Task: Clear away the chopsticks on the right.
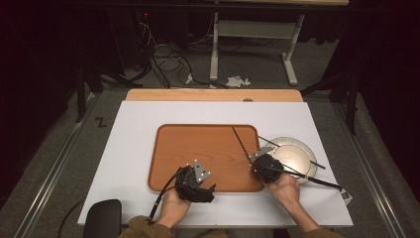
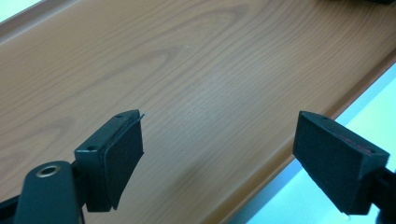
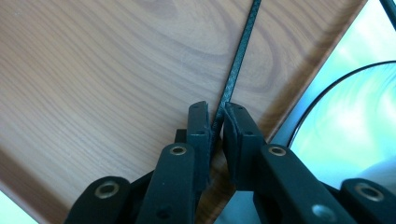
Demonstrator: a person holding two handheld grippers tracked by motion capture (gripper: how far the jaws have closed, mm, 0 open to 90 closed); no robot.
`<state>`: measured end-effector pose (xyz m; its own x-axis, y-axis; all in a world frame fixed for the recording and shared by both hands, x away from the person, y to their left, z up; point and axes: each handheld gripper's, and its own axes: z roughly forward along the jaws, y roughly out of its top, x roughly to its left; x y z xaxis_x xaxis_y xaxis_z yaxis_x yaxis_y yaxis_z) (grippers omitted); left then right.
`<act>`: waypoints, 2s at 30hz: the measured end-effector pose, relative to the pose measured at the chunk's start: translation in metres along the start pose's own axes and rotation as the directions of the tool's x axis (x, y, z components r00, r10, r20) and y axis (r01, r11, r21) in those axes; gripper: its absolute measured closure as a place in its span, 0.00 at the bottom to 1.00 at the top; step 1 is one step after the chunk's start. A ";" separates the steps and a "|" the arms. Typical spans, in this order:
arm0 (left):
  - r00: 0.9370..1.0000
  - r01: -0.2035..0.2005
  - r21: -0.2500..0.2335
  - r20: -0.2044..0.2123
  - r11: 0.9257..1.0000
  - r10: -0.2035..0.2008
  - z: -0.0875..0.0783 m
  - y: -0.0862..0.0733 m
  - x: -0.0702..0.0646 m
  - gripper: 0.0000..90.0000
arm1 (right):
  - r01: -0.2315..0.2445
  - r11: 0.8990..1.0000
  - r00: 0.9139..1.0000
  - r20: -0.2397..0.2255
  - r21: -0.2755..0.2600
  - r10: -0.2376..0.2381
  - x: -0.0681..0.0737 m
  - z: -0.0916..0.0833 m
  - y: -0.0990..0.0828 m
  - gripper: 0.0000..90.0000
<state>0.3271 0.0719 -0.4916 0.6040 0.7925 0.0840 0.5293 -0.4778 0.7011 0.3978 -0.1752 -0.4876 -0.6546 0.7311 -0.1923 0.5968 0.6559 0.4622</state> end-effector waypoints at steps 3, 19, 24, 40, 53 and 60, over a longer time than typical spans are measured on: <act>1.000 0.000 0.002 -0.001 1.000 0.000 0.000 0.000 0.000 0.18 | -0.006 1.000 1.000 -0.003 -0.002 0.006 0.000 -0.001 0.000 0.84; 1.000 -0.001 -0.003 -0.004 1.000 0.001 0.000 0.000 0.000 0.18 | -0.014 0.988 0.991 -0.133 -0.154 -0.006 -0.003 -0.034 -0.005 0.73; 1.000 -0.002 -0.001 -0.005 1.000 0.002 0.000 0.000 0.000 0.18 | -0.029 0.977 0.991 -0.132 -0.213 0.001 -0.013 -0.051 -0.007 0.71; 1.000 -0.009 -0.001 -0.009 1.000 0.009 0.000 0.000 -0.001 0.18 | -0.179 0.928 0.982 -0.122 -0.326 0.146 -0.072 -0.088 -0.031 0.66; 1.000 -0.006 -0.001 -0.010 1.000 0.006 0.000 0.000 -0.001 0.18 | -0.279 0.903 0.959 -0.044 -0.326 0.281 -0.118 -0.092 -0.060 0.66; 1.000 -0.013 0.001 -0.012 1.000 0.013 0.001 0.000 -0.002 0.18 | -0.303 0.898 0.944 0.032 -0.318 0.330 -0.138 -0.093 -0.078 0.75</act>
<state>0.3261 0.0705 -0.4925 0.6035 0.7909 0.1019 0.5220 -0.4884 0.6993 0.3986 -0.3442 -0.4166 -0.4060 0.9121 -0.0570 0.5869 0.3081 0.7487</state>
